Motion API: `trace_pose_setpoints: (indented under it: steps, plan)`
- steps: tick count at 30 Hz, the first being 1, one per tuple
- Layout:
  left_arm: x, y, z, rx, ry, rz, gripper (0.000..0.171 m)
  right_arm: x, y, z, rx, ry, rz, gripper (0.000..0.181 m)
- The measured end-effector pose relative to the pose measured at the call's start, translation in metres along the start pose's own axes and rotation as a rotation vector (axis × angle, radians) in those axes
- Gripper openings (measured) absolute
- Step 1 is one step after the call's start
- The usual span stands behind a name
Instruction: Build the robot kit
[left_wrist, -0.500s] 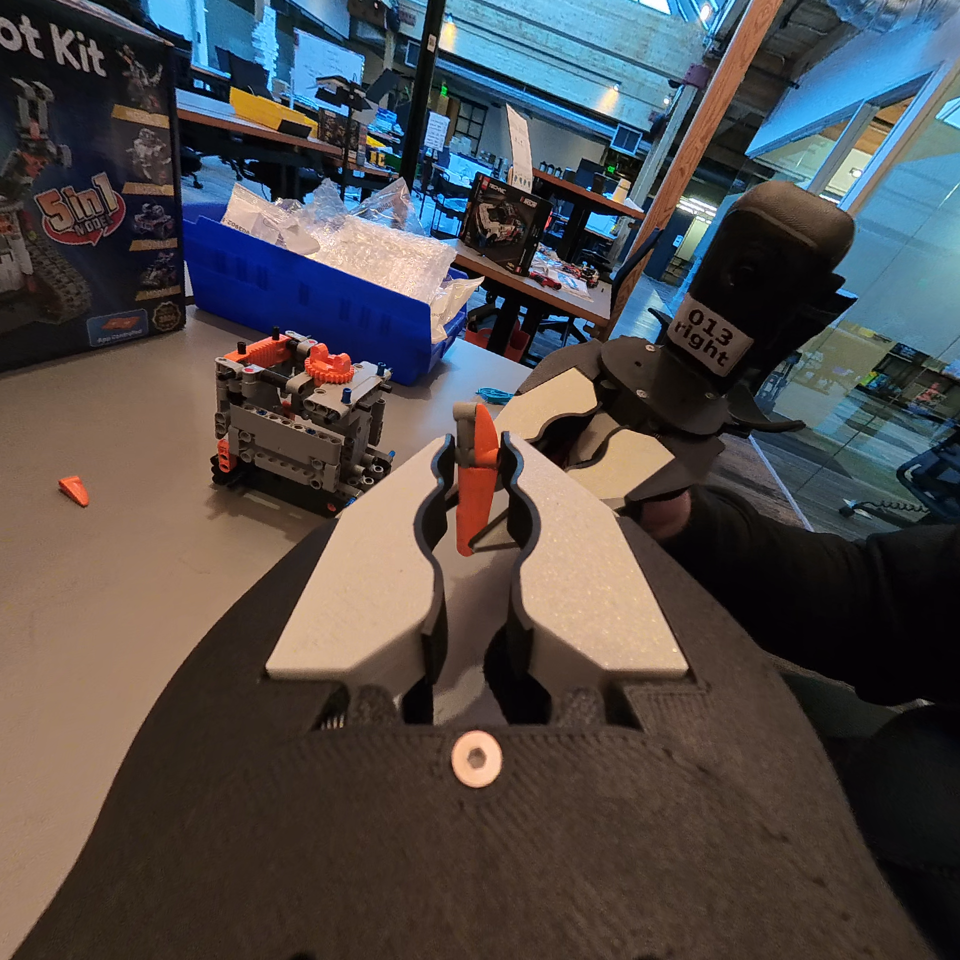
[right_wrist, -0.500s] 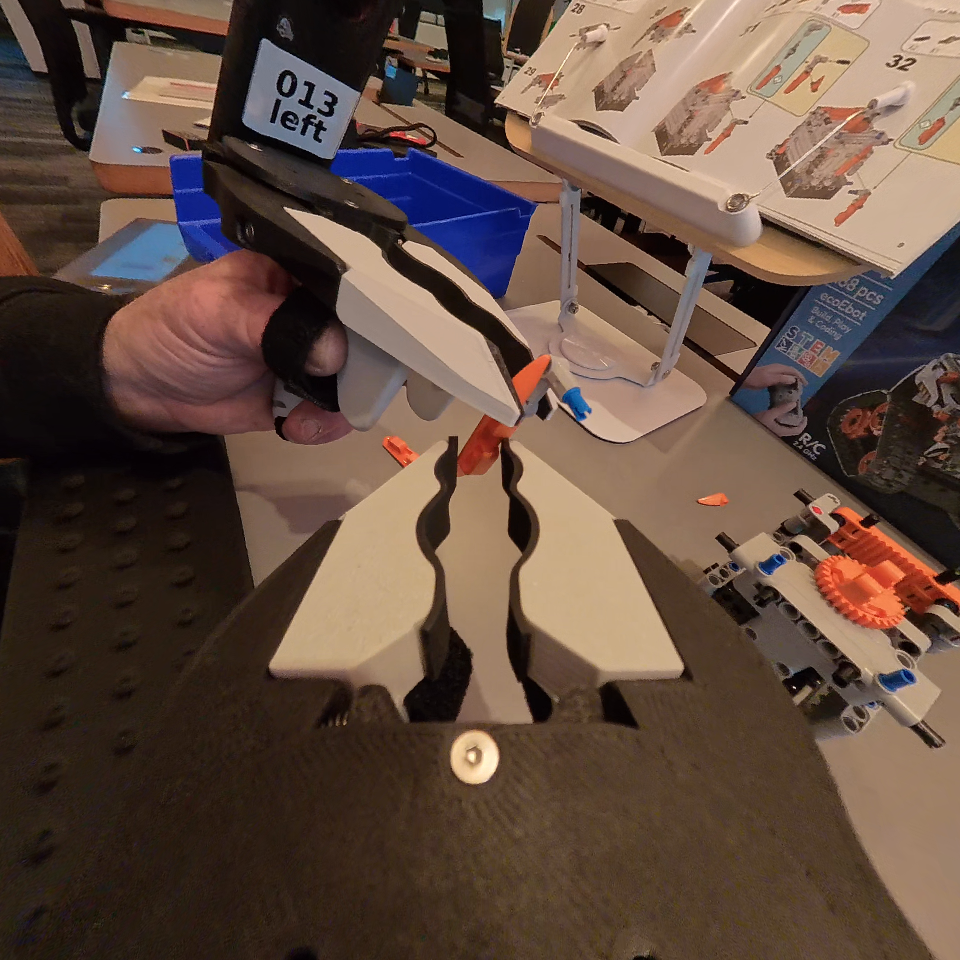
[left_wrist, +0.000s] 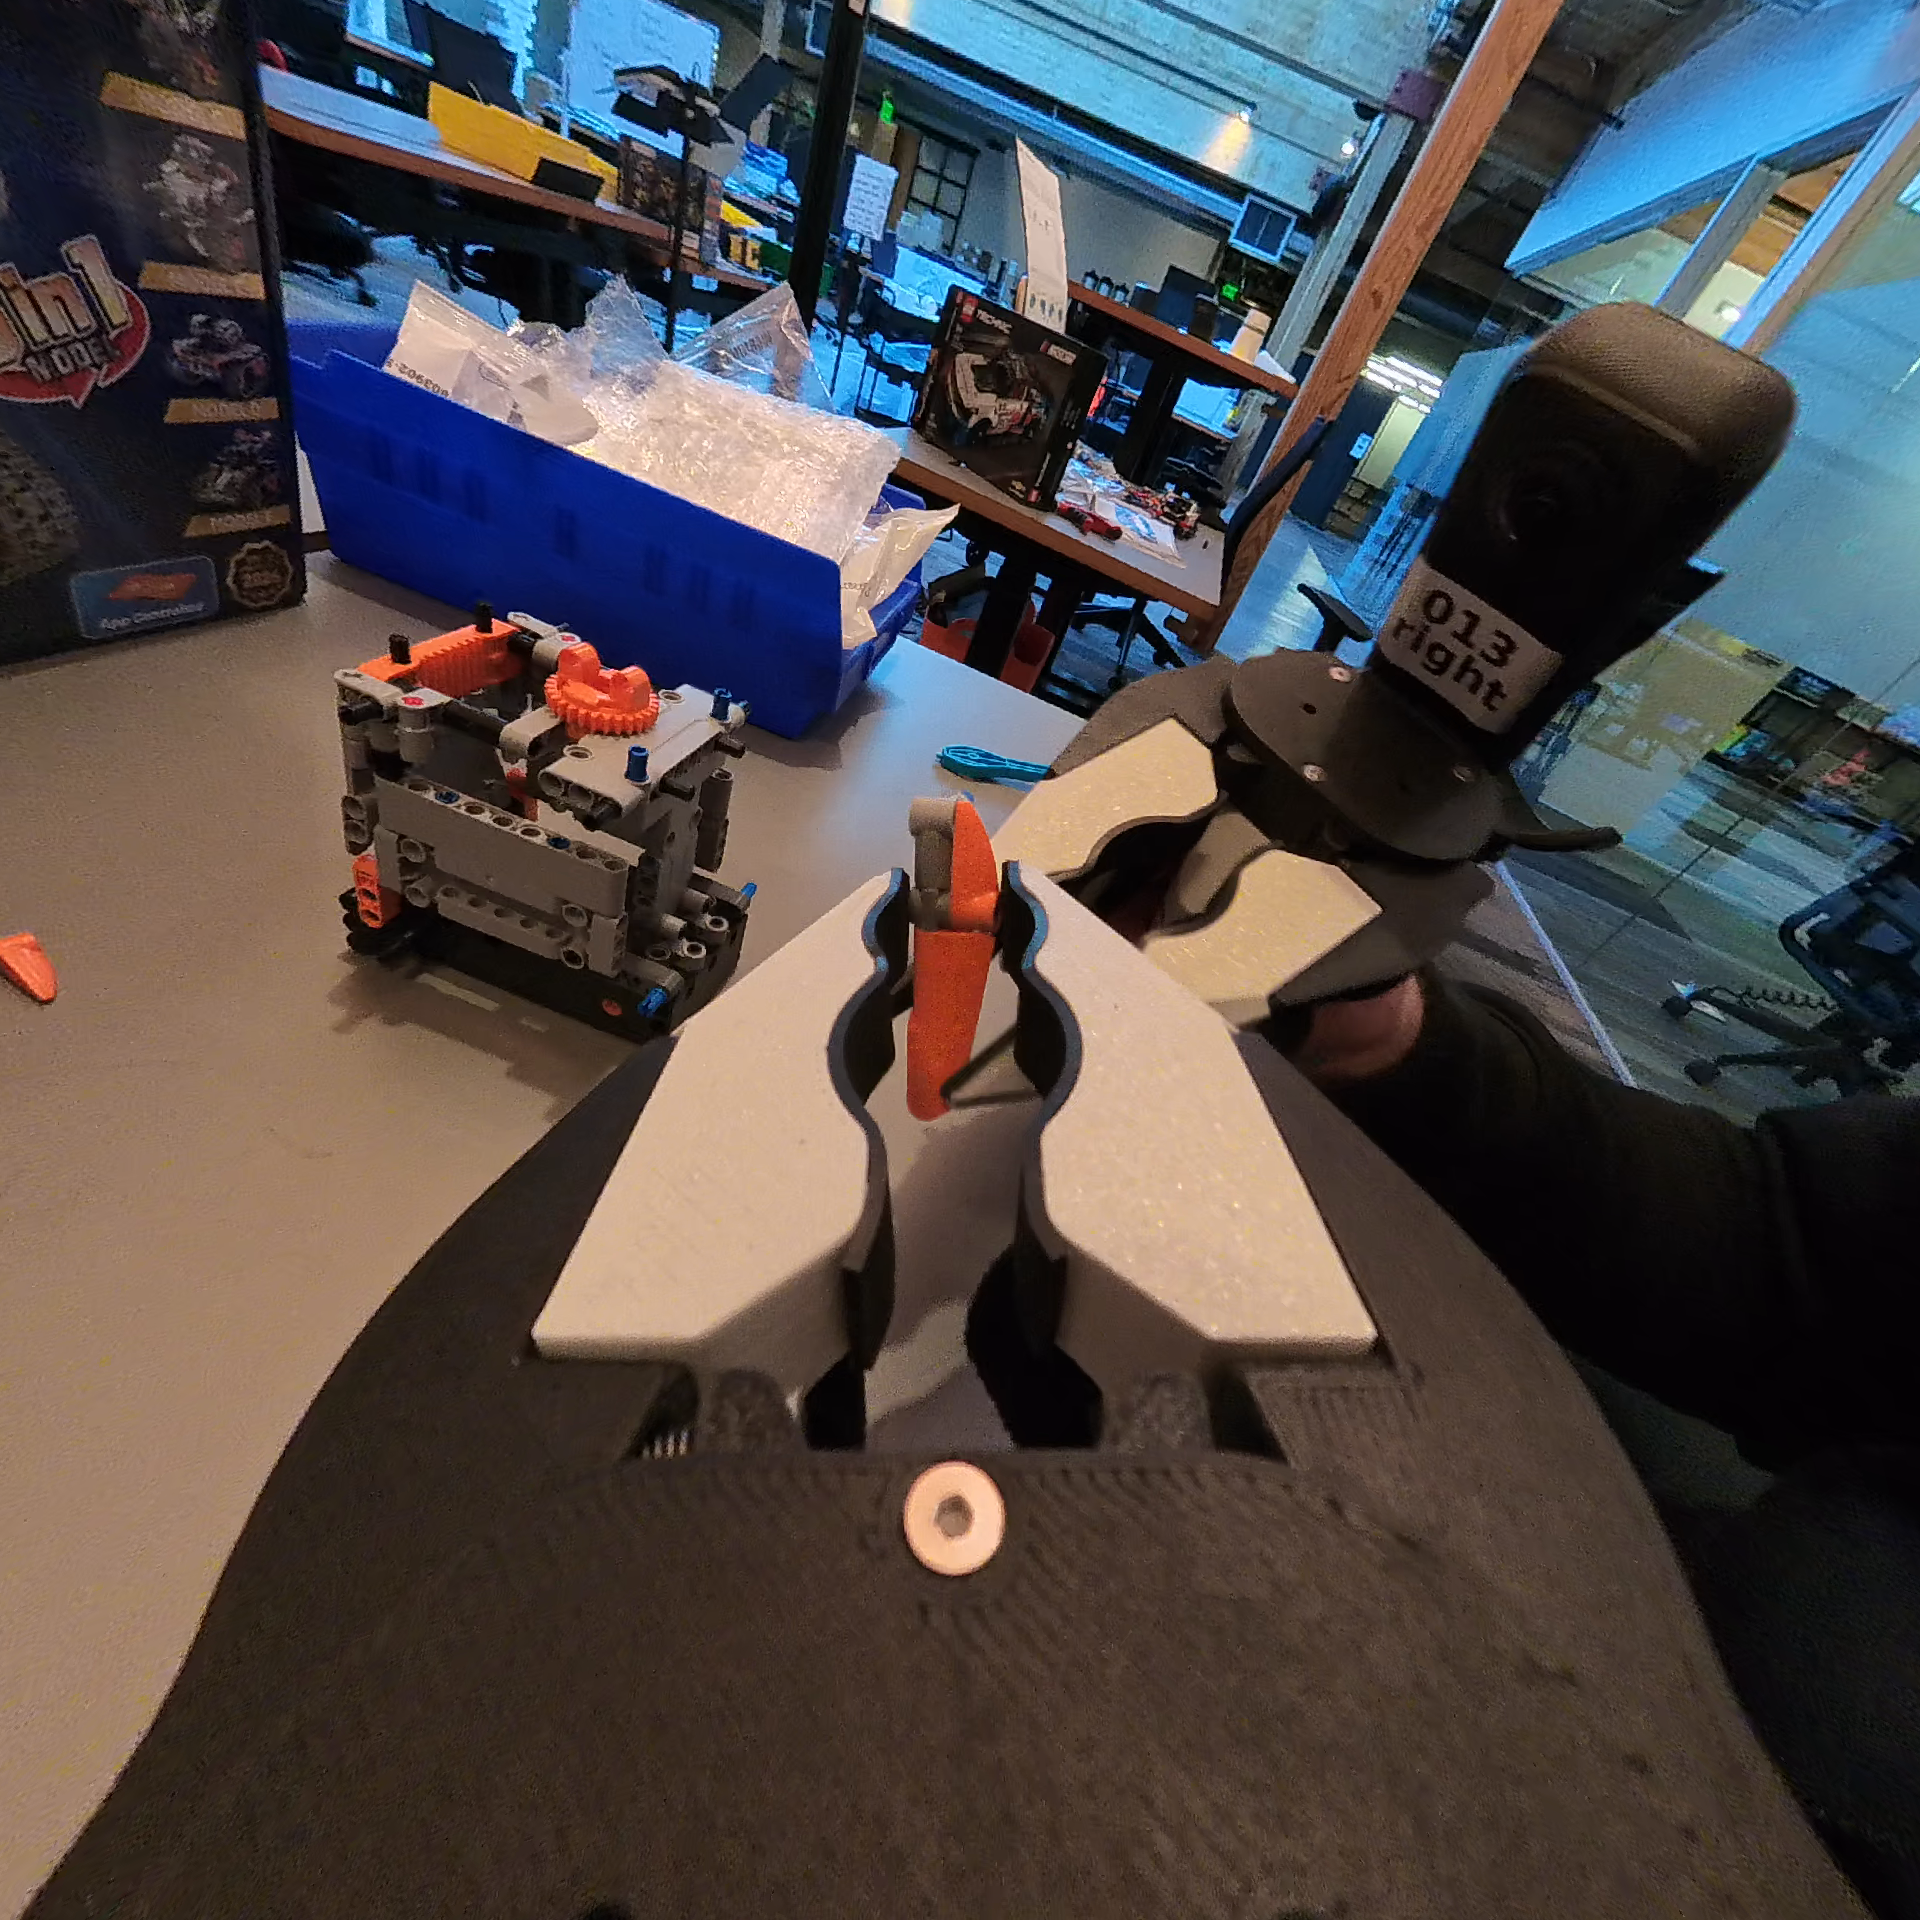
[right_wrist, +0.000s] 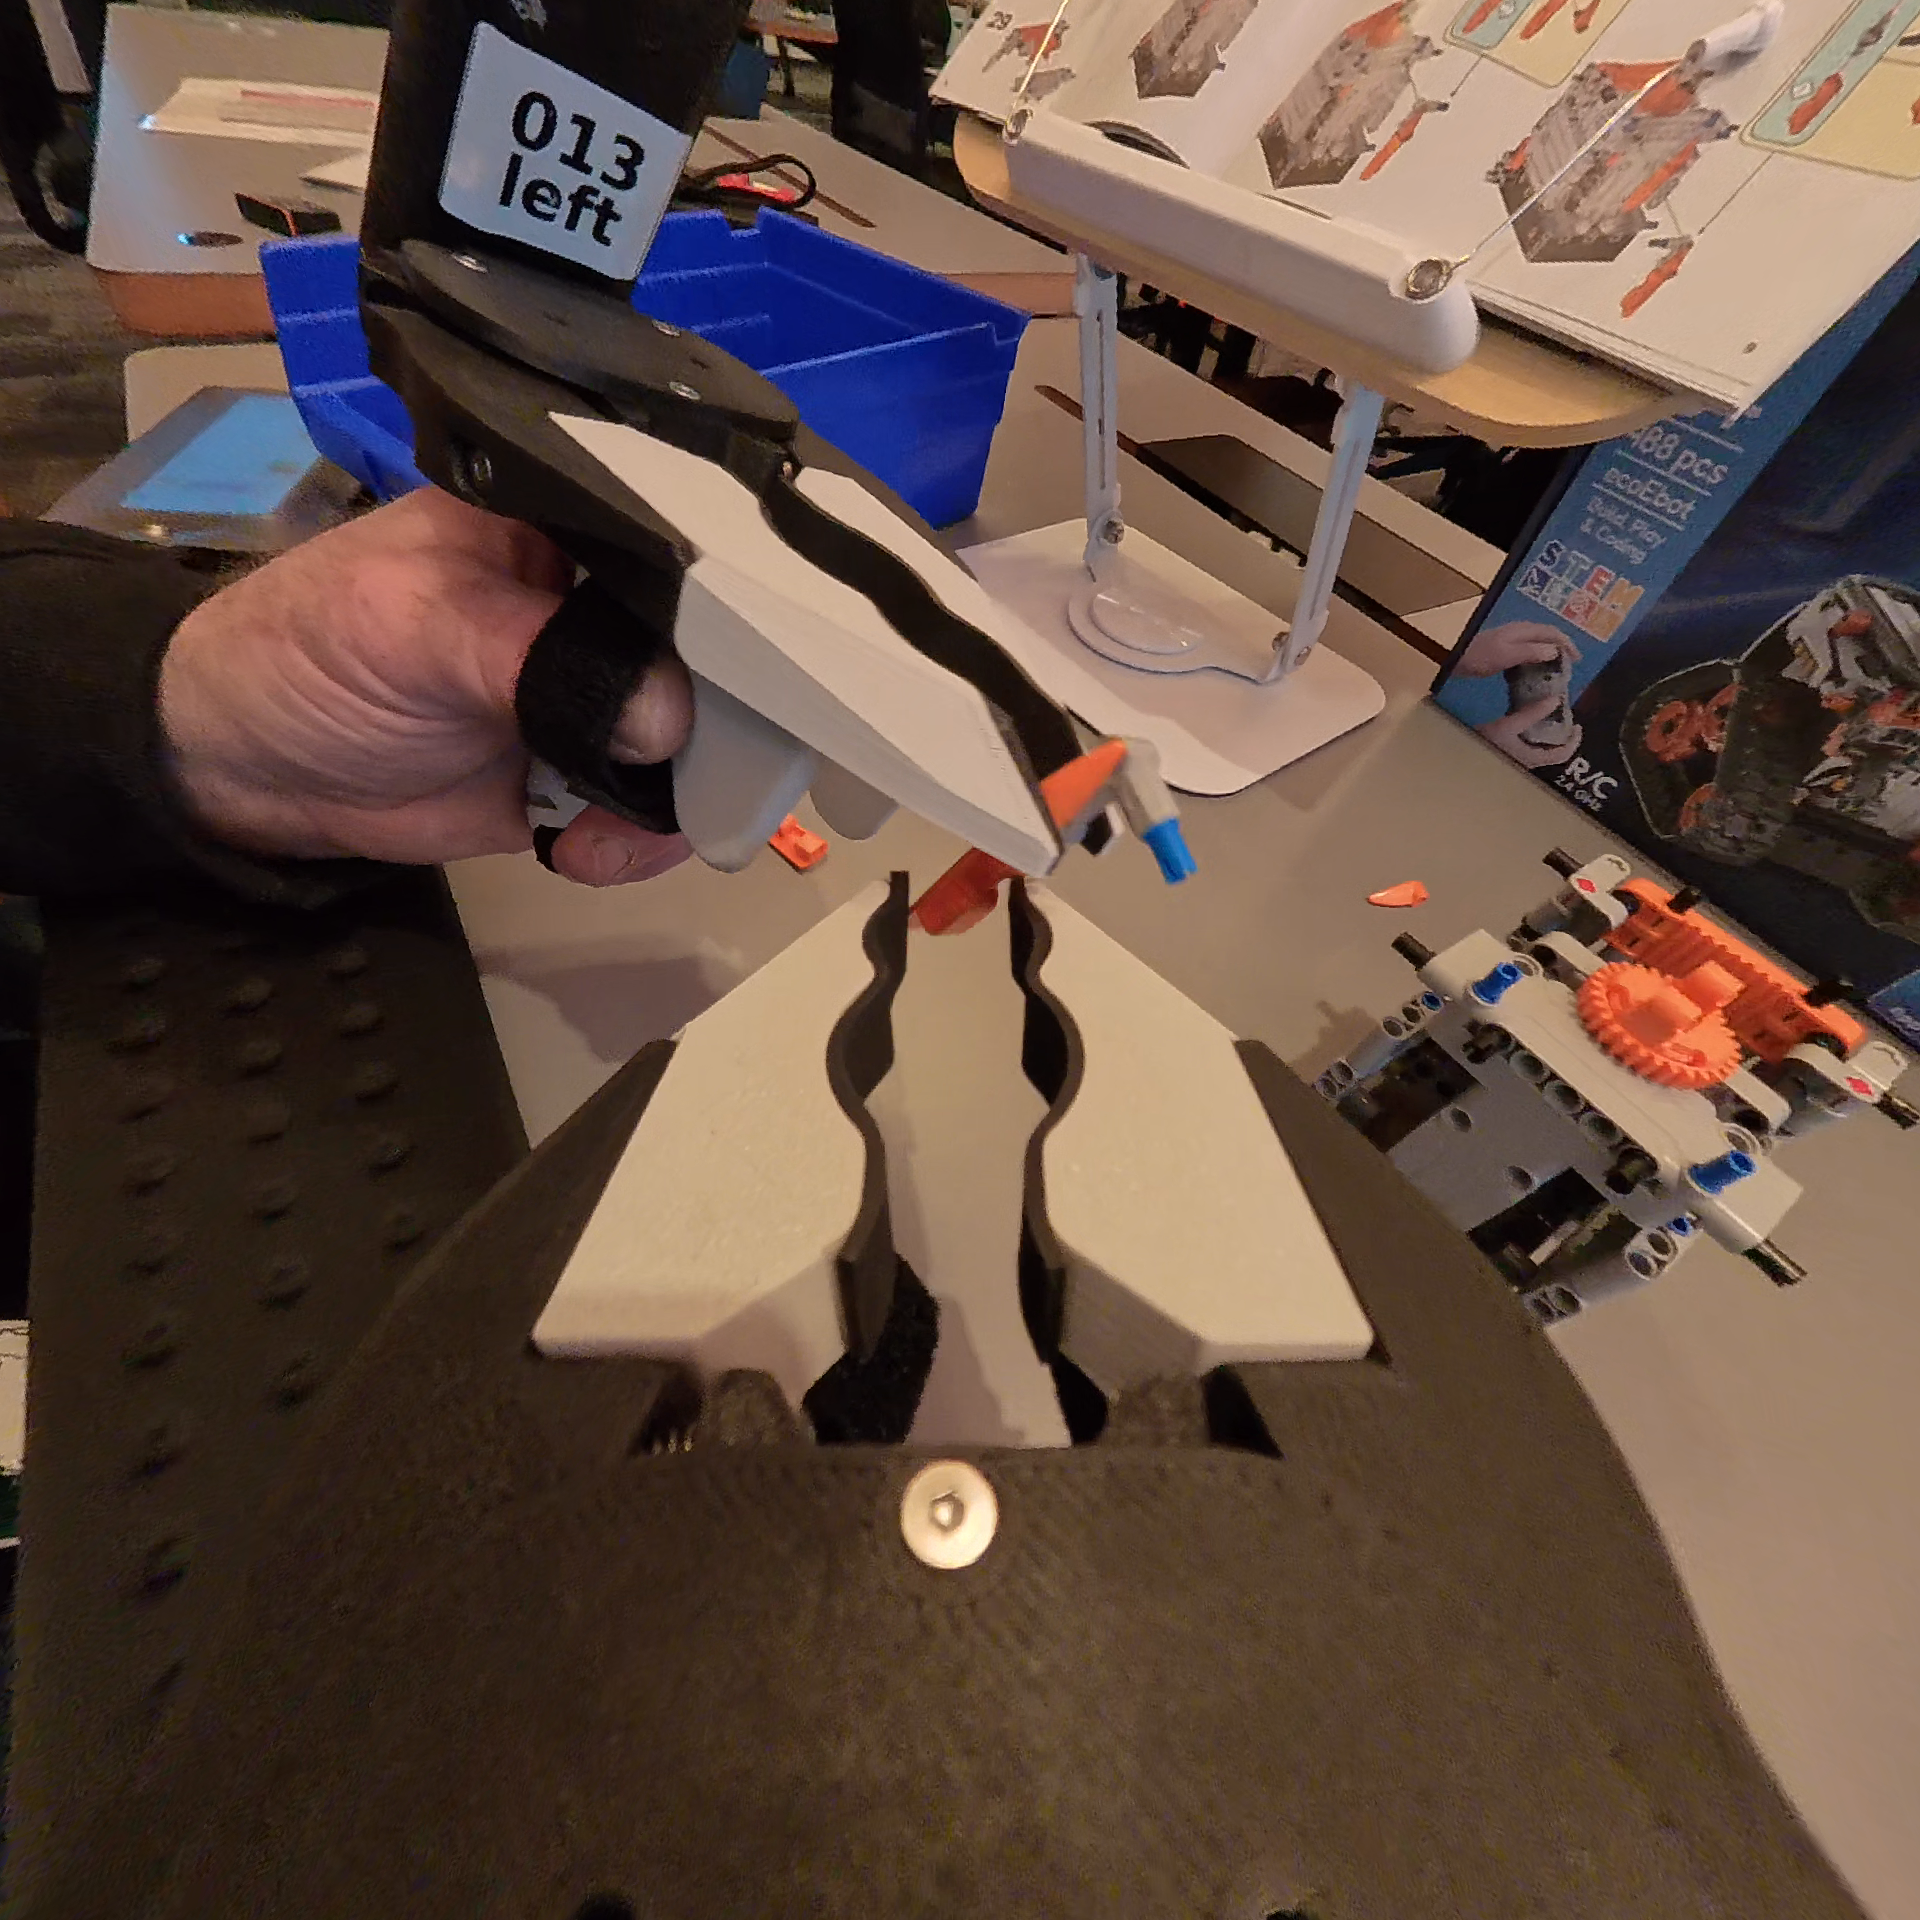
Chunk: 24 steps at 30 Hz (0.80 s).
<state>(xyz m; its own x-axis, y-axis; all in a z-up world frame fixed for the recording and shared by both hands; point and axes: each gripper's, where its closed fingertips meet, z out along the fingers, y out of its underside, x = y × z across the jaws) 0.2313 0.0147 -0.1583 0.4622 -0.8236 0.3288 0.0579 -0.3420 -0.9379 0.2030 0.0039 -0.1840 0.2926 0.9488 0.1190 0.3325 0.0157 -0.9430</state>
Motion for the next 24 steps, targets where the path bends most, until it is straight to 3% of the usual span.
trace_pose_setpoints:
  steps: [5, 7, 15, 24]
  plan:
    - [-0.005, 0.000, 0.013, -0.017, -0.052, 0.004, 0.015, 0.012, 0.005, -0.003, -0.031, 0.097, -0.001, 0.028]
    - [-0.005, 0.001, 0.019, -0.024, -0.056, 0.005, 0.016, 0.018, 0.012, -0.003, -0.061, 0.120, 0.025, 0.015]
    - [-0.009, -0.003, 0.036, -0.030, -0.054, 0.023, 0.015, 0.037, 0.017, -0.020, -0.018, 0.134, 0.145, 0.013]
    - [-0.015, -0.003, 0.046, -0.071, -0.113, 0.166, 0.015, 0.062, 0.000, -0.058, 0.244, 0.063, 0.399, 0.022]
